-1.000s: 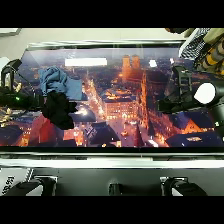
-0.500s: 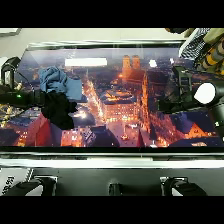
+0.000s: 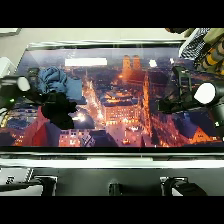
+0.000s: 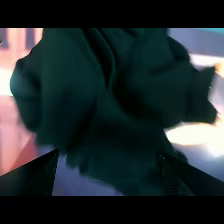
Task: Fold the clothes and pants, and hang the long-sleeved shirts on hangers.
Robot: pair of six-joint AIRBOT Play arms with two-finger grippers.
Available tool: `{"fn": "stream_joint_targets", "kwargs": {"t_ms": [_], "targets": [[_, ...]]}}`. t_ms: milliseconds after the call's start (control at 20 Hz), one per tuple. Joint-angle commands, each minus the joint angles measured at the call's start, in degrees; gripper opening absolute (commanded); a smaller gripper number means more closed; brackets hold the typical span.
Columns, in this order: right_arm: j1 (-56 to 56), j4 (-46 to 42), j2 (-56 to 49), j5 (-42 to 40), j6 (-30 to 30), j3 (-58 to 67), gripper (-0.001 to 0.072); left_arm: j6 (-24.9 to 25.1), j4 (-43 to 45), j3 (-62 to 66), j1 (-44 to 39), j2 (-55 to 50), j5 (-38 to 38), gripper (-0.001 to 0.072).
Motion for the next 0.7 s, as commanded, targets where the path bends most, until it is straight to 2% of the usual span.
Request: {"fn": "stream_joint_targets", "kwargs": {"t_ms": [0, 100, 150, 200, 250, 300, 350, 400, 500, 650], "targets": [[0.04, 0.00, 0.04, 0.20, 0.00, 0.04, 0.0030, -2.10, 1.14, 0.04, 0.09, -8.81, 4.02, 0.0720], [0.04, 0.02, 0.02, 0.20, 0.02, 0.04, 0.0030, -2.10, 0.66, 0.04, 0.07, -10.78, 4.52, 0.0715], [0.04, 0.02, 0.04, 0.20, 0.00, 0.04, 0.0030, -2.01, 0.00, 0.04, 0.07, -10.86, 4.81, 0.0521], [0.04, 0.02, 0.04, 0.20, 0.02, 0.04, 0.0031, -1.73, -0.57, 0.24, 0.07, -10.47, 4.74, 0.0171], [0.04, 0.02, 0.04, 0.24, 0.02, 0.04, 0.0032, -1.11, -1.16, 0.94, 0.04, -9.99, 3.82, 0.0027], [0.04, 0.00, 0.04, 0.83, 0.02, 0.04, 0.0056, -0.74, -1.70, 2.21, 0.04, -9.38, 1.84, 0.0016], [0.04, -0.04, 0.04, 1.66, 0.04, 0.04, 0.0181, -0.76, -2.51, 4.00, 0.00, -8.48, -1.31, 0.0016], [0.04, -0.52, 0.04, 2.25, 0.57, 0.04, 0.0235, -0.74, -4.09, 5.79, -0.11, -7.19, -4.24, 0.0016], [0.04, -2.78, 0.04, 3.26, 4.15, 0.04, 0.0237, 0.50, -10.34, 9.20, -1.14, -3.30, -8.61, 0.0016], [0.04, -7.19, 0.04, 6.71, 7.87, 0.04, 0.0246, 2.78, -25.31, 12.41, -5.42, 2.67, -8.09, 0.0016]]}}
